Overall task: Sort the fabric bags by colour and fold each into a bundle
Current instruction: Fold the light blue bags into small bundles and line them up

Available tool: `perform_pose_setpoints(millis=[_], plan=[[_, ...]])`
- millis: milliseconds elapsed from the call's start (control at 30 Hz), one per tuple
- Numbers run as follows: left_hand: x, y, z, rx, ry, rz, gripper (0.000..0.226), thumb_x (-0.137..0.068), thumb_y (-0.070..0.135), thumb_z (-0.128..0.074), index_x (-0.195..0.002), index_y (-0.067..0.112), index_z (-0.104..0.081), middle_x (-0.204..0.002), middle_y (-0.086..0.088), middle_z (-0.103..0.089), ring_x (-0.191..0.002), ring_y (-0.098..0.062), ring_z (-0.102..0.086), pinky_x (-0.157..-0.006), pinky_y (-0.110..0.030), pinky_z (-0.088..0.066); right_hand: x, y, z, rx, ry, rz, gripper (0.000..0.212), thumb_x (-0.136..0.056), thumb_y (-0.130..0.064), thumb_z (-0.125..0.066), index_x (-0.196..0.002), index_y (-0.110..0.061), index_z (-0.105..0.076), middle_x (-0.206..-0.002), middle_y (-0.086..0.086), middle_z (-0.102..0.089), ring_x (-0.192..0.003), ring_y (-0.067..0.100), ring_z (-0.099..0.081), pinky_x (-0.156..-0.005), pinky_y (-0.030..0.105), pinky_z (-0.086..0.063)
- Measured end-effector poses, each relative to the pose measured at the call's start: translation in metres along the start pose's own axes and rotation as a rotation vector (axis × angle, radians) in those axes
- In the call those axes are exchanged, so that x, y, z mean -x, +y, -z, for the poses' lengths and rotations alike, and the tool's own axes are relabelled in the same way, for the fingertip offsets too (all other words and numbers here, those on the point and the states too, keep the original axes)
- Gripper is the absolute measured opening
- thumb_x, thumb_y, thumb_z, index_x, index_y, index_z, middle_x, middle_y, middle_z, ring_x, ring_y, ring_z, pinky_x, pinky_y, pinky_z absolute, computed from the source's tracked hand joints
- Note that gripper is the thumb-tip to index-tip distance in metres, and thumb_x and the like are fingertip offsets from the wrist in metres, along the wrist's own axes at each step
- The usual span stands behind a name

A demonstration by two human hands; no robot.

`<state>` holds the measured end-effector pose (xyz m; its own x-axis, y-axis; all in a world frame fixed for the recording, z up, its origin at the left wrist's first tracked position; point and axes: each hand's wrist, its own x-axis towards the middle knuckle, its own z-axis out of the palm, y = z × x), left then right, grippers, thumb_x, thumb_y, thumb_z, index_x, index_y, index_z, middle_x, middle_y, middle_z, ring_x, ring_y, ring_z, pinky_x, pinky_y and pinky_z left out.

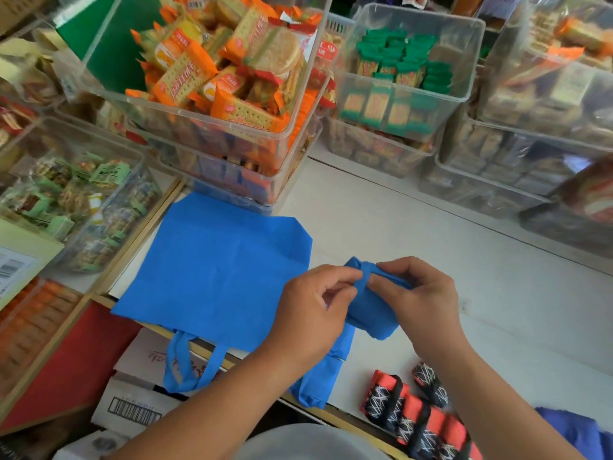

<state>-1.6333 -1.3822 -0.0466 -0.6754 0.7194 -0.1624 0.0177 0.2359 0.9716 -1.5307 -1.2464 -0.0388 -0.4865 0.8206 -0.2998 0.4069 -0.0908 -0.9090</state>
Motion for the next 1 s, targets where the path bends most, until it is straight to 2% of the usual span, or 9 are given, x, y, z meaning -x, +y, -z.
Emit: perform_pose_setpoints(millis=[133, 300, 467, 567, 633, 733, 833, 933, 1000], plan=[[-0.004, -0.001, 0.0, -0.043, 0.036, -0.056, 0.02, -0.095, 0.007, -0.069, -0.103, 0.022, -0.08, -0.098, 0.016, -0.068, -0.095, -0.009, -0.068, -0.079, -0.023, -0.056, 0.003, -0.006, -0.001, 0.007, -0.066, -0.01, 0.015, -0.08, -0.008, -0.086, -0.084, -0.021, -0.078, -0.083, -0.008, -0.076, -0.078, 0.008, -0.07, -0.066, 0.021, -0.054], [-0.009, 0.002, 0.005, 0.008, 0.065, -0.019, 0.026, -0.091, 0.005, -0.074, -0.09, 0.031, -0.079, -0.098, 0.015, -0.06, -0.088, -0.006, -0.065, -0.07, -0.017, -0.05, 0.006, -0.012, 0.0, -0.038, -0.136, -0.038, 0.01, -0.081, -0.011, -0.085, -0.087, -0.018, -0.08, -0.086, -0.002, -0.078, -0.084, 0.017, -0.074, -0.07, 0.03, -0.058], [0.0, 0.006, 0.002, 0.022, 0.14, 0.096, 0.023, -0.089, 0.023, -0.077, -0.1, 0.039, -0.063, -0.102, 0.024, -0.067, -0.098, 0.001, -0.065, -0.077, -0.016, -0.053, 0.009, -0.016, 0.001, -0.07, -0.166, -0.019, 0.009, -0.084, -0.008, -0.082, -0.088, -0.015, -0.079, -0.086, 0.0, -0.078, -0.082, 0.017, -0.073, -0.066, 0.025, -0.057], [0.006, 0.015, -0.003, 0.104, 0.119, 0.103, 0.016, -0.099, 0.031, -0.066, -0.101, 0.047, -0.064, -0.101, 0.022, -0.072, -0.099, 0.001, -0.067, -0.08, -0.014, -0.053, 0.008, -0.021, -0.001, -0.081, -0.167, -0.011, 0.012, -0.083, -0.009, -0.084, -0.091, -0.017, -0.079, -0.09, -0.001, -0.078, -0.086, 0.016, -0.073, -0.072, 0.029, -0.06], [0.01, 0.015, -0.007, 0.153, 0.093, 0.09, 0.018, -0.1, 0.032, -0.065, -0.104, 0.05, -0.064, -0.103, 0.019, -0.072, -0.102, -0.004, -0.068, -0.085, -0.02, -0.056, 0.006, -0.023, 0.0, -0.138, -0.122, -0.037, 0.017, -0.077, -0.009, -0.088, -0.089, -0.016, -0.078, -0.089, 0.0, -0.077, -0.08, 0.013, -0.072, -0.067, 0.025, -0.059], [0.009, 0.009, -0.008, 0.261, 0.119, 0.166, 0.018, -0.096, 0.027, -0.073, -0.109, 0.038, -0.071, -0.106, 0.01, -0.074, -0.105, -0.012, -0.069, -0.087, -0.031, -0.06, 0.006, -0.021, -0.001, -0.195, -0.083, -0.093, 0.02, -0.07, -0.008, -0.092, -0.083, -0.013, -0.078, -0.086, 0.004, -0.077, -0.075, 0.015, -0.072, -0.063, 0.027, -0.058], [0.006, 0.006, -0.006, 0.207, 0.199, 0.15, 0.018, -0.091, 0.023, -0.078, -0.103, 0.035, -0.073, -0.104, 0.011, -0.072, -0.104, -0.006, -0.066, -0.08, -0.018, -0.055, 0.009, -0.014, -0.007, -0.186, -0.039, -0.122, 0.019, -0.074, -0.012, -0.091, -0.087, -0.021, -0.08, -0.09, -0.001, -0.077, -0.082, 0.016, -0.072, -0.067, 0.028, -0.059], [0.007, 0.004, -0.003, 0.221, 0.207, 0.146, 0.019, -0.089, 0.019, -0.08, -0.102, 0.033, -0.075, -0.103, 0.01, -0.072, -0.104, -0.007, -0.067, -0.08, -0.02, -0.057, 0.011, -0.013, -0.004, -0.087, -0.178, -0.038, 0.016, -0.088, -0.013, -0.079, -0.097, -0.026, -0.078, -0.095, -0.008, -0.077, -0.087, 0.012, -0.072, -0.067, 0.02, -0.056], [0.005, 0.004, -0.001, 0.25, 0.214, 0.161, 0.021, -0.087, 0.016, -0.081, -0.101, 0.031, -0.077, -0.102, 0.01, -0.073, -0.102, -0.009, -0.068, -0.08, -0.022, -0.058, 0.01, -0.014, 0.001, -0.064, -0.292, 0.0, 0.019, -0.092, -0.011, -0.075, -0.106, -0.024, -0.076, -0.101, -0.007, -0.077, -0.093, 0.012, -0.072, -0.072, 0.022, -0.058]])
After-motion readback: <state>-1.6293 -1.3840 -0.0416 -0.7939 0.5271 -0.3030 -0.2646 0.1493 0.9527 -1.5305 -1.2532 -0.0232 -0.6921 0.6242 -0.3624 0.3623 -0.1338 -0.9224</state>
